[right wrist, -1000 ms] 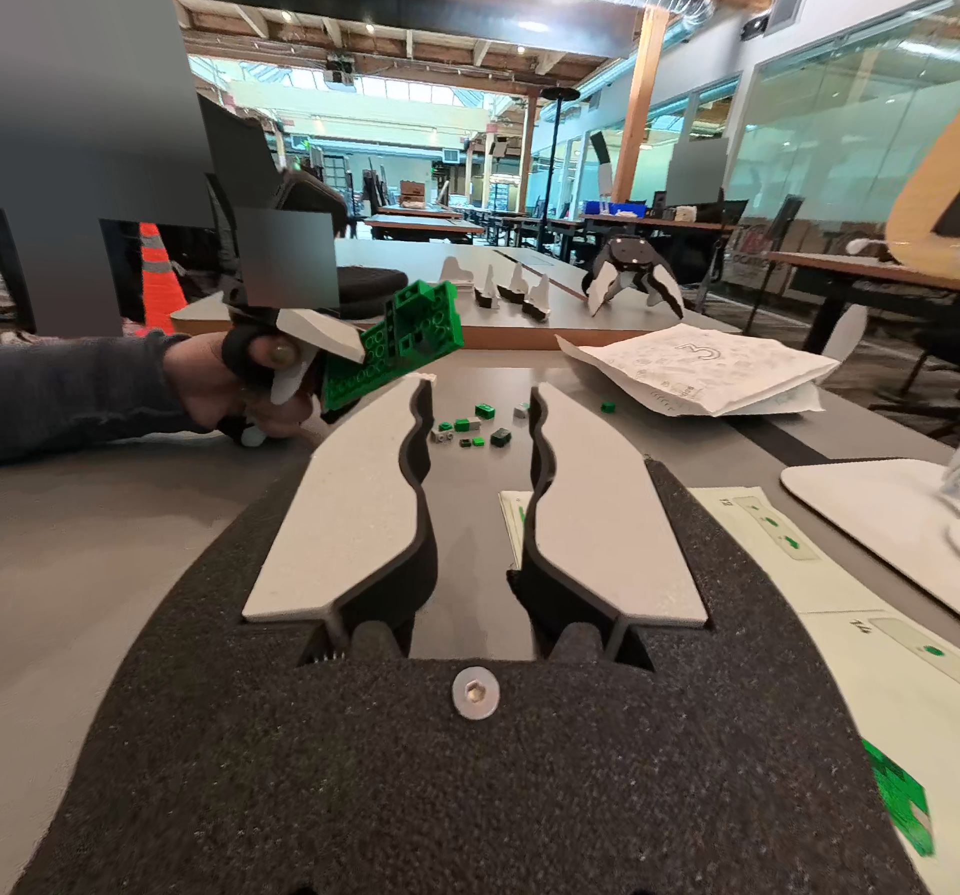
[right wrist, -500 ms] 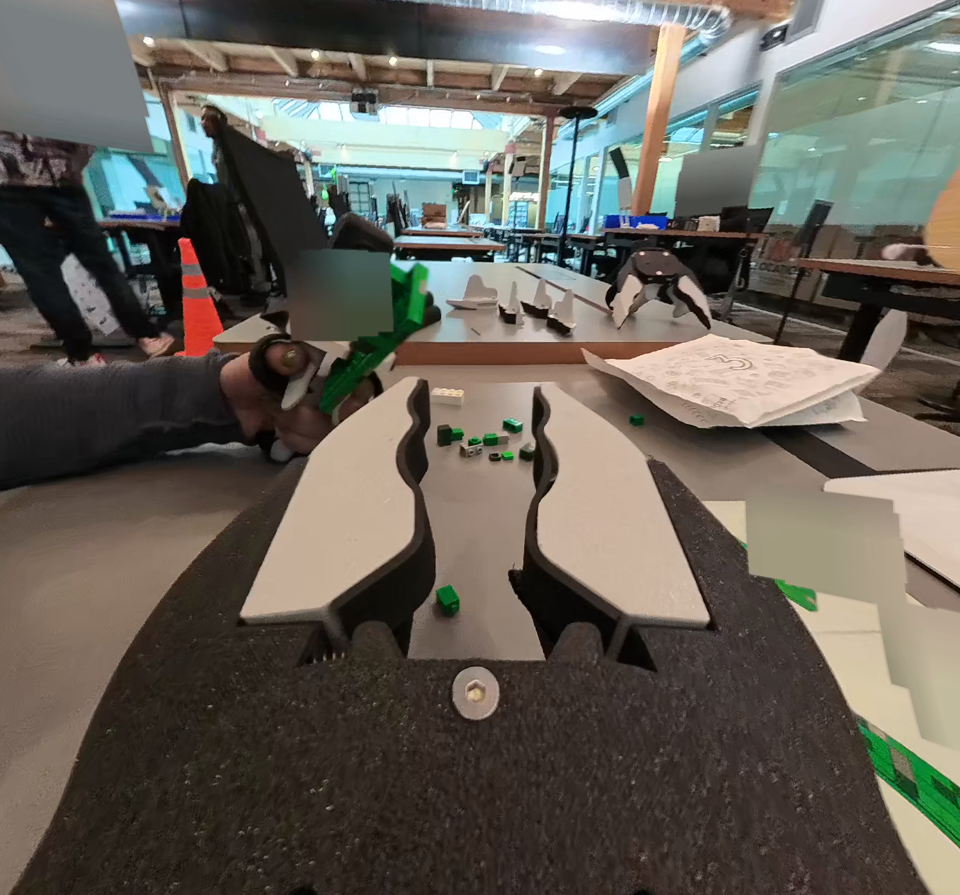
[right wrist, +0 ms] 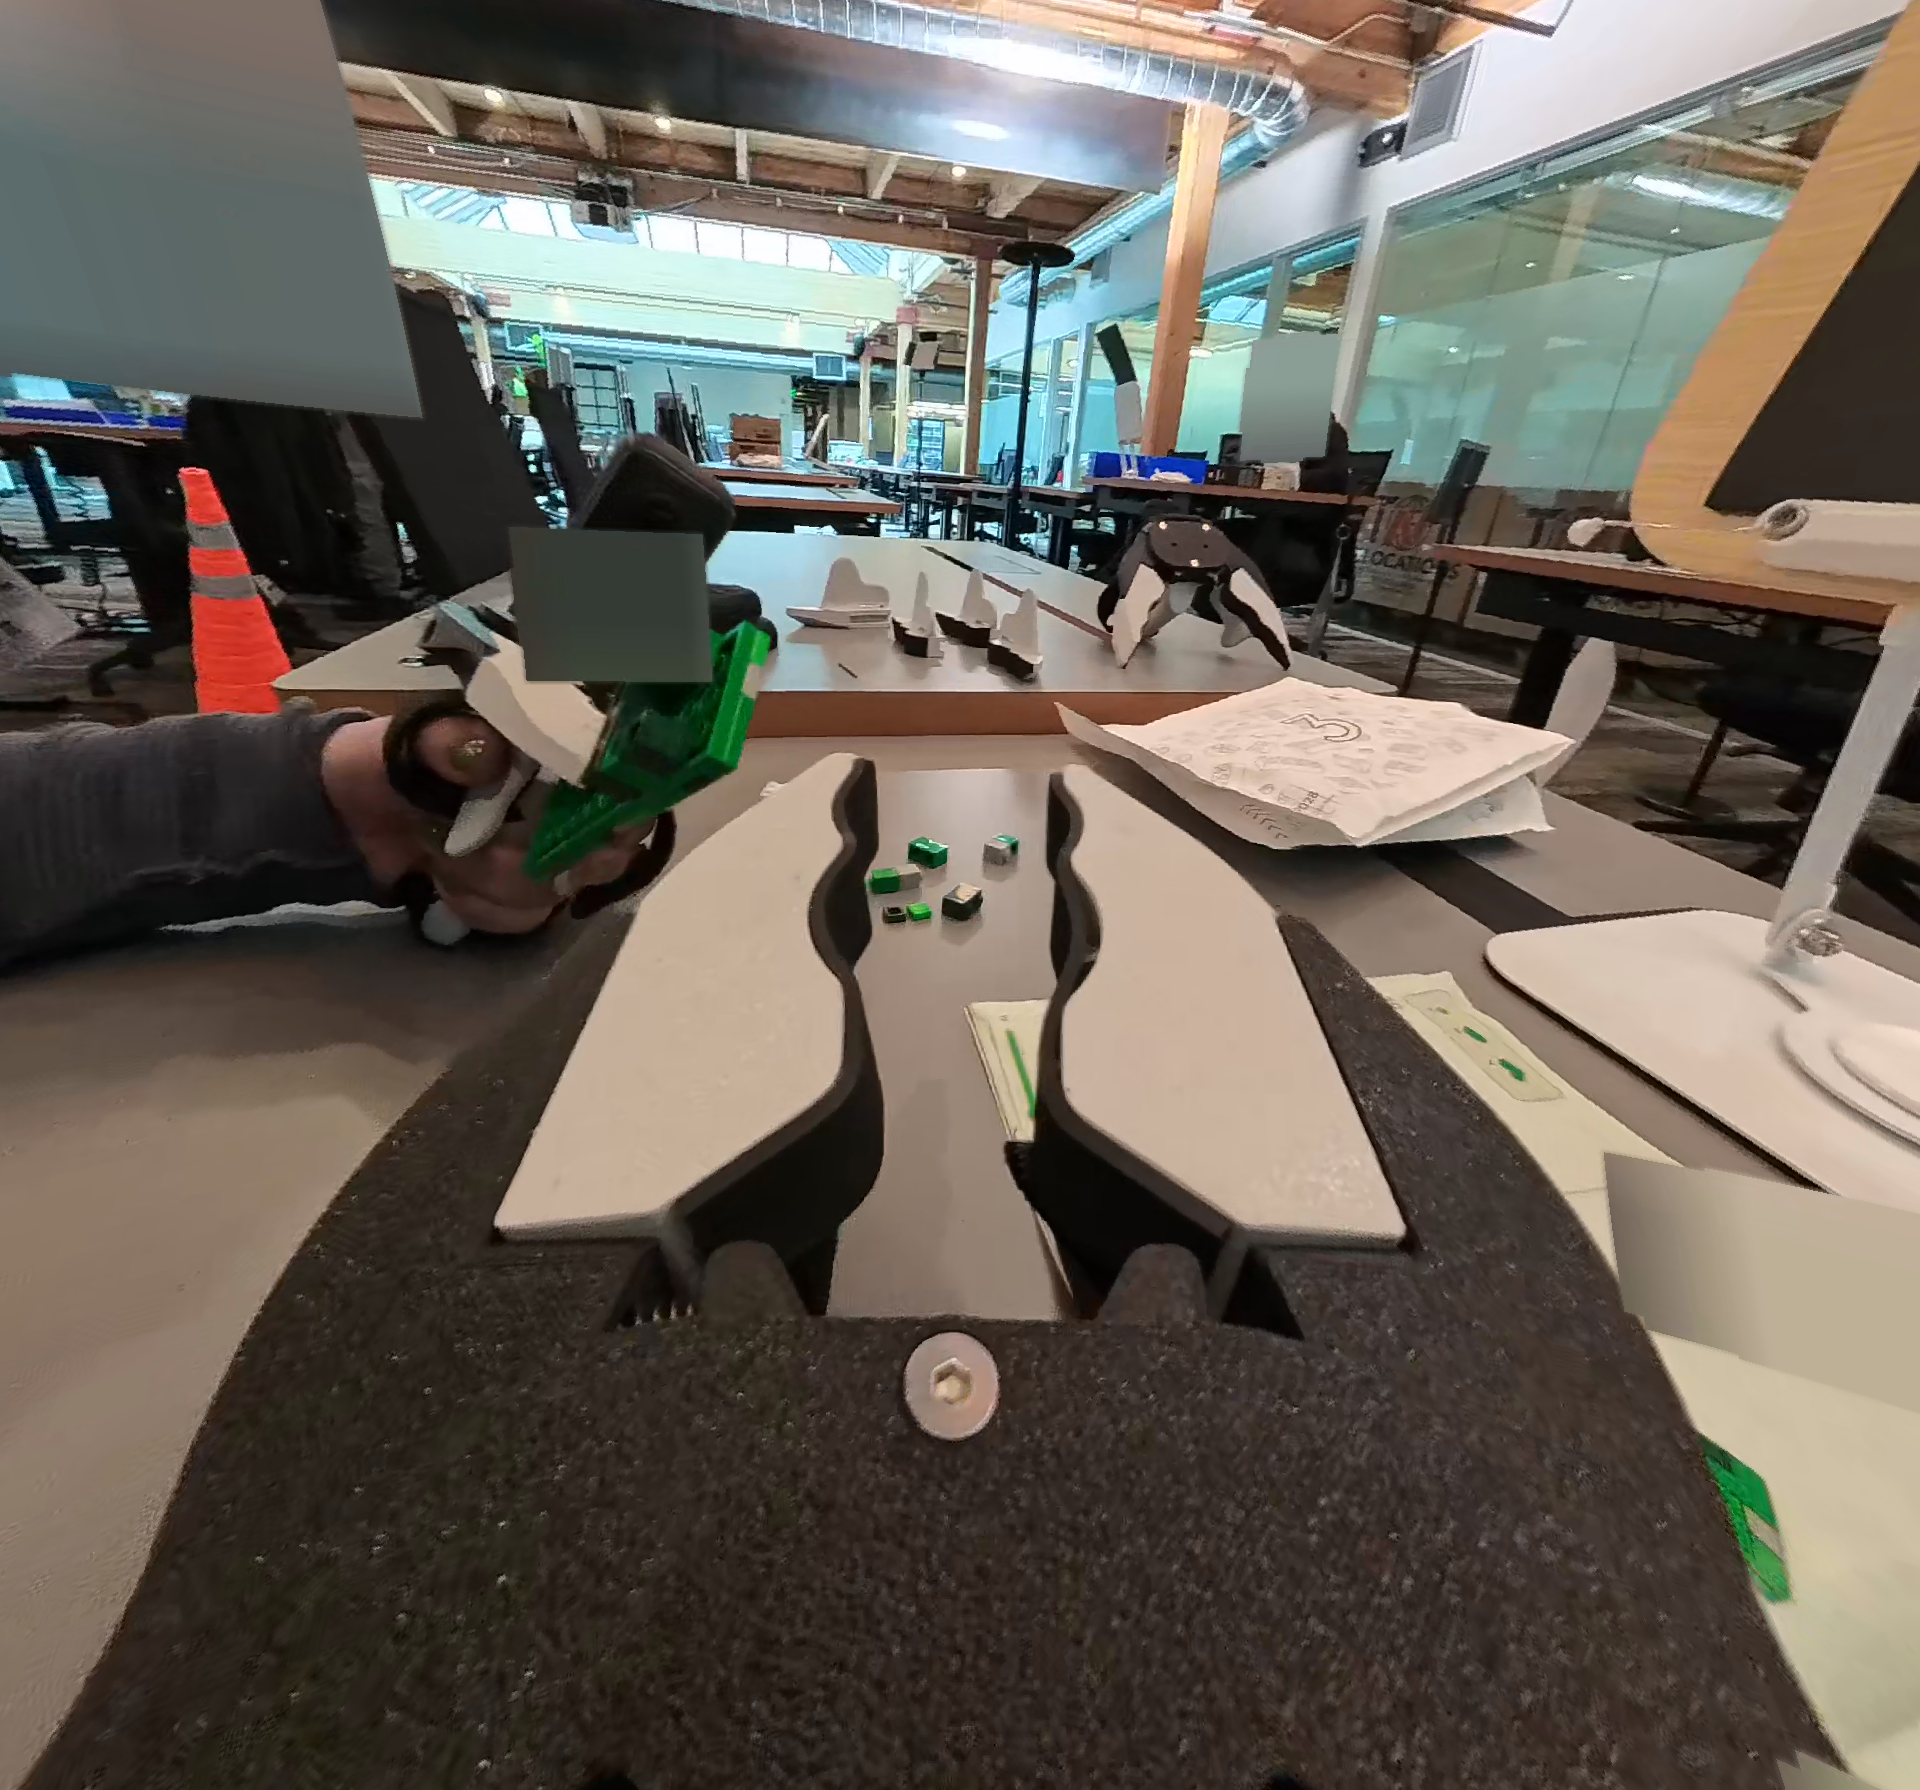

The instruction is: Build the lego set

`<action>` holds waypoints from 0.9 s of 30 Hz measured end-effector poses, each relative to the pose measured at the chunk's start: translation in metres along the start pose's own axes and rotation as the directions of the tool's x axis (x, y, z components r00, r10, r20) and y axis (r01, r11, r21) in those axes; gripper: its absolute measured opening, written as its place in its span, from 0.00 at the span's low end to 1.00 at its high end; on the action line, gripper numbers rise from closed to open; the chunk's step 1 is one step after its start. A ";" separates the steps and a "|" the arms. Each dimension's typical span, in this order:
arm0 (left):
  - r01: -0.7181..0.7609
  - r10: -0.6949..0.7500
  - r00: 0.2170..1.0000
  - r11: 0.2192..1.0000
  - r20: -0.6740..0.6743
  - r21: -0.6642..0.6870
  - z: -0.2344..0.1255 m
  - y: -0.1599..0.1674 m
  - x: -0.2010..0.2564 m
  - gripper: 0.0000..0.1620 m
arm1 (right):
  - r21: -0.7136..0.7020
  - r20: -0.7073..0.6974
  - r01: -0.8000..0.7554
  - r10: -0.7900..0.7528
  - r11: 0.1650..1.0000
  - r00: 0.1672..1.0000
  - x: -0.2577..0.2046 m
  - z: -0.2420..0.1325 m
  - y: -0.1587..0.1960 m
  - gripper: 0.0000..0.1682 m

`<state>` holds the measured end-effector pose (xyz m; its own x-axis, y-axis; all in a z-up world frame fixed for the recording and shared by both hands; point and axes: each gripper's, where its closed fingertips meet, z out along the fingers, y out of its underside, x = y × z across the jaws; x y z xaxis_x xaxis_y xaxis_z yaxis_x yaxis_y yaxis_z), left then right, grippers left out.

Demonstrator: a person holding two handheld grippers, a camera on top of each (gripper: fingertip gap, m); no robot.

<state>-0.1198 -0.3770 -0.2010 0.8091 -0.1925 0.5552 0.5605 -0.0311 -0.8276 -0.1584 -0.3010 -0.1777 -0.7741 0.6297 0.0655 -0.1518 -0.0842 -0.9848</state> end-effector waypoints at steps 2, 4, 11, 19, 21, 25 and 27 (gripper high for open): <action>0.014 -0.013 1.000 1.000 0.007 -0.012 0.001 0.001 -0.002 0.04 | -0.029 0.038 -0.035 0.037 0.999 0.999 -0.004 -0.002 0.001 0.16; 0.020 -0.020 1.000 0.999 0.011 -0.026 0.002 0.003 -0.003 0.04 | -0.069 0.127 -0.108 0.116 0.992 0.985 -0.012 -0.002 0.002 0.12; 0.029 -0.025 0.999 0.993 0.040 -0.115 0.010 0.015 -0.007 0.04 | -0.301 0.368 -0.396 0.489 0.867 0.791 -0.041 -0.005 0.013 0.07; 0.036 -0.031 0.999 0.985 0.035 -0.167 0.014 0.022 -0.006 0.04 | -0.393 0.402 -0.416 0.560 0.820 0.724 -0.053 -0.007 0.020 0.05; 0.036 -0.030 0.999 0.984 0.037 -0.173 0.015 0.022 -0.007 0.04 | -0.412 0.395 -0.426 0.579 0.806 0.713 -0.053 -0.007 0.022 0.04; -0.004 0.010 0.998 0.993 0.055 -0.121 0.015 0.015 -0.006 0.19 | -0.421 0.356 -0.446 0.596 0.790 0.720 -0.049 -0.006 0.024 0.04; -0.103 0.105 0.990 0.994 0.092 -0.031 0.012 0.003 -0.003 0.30 | -0.415 0.307 -0.486 0.621 0.769 0.721 -0.045 -0.005 0.026 0.04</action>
<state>-0.1185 -0.3649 -0.2044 0.8763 -0.1037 0.4705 0.4688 -0.0414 -0.8823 -0.1242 -0.3277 -0.2071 -0.8412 0.1646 -0.5151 0.5143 -0.0508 -0.8561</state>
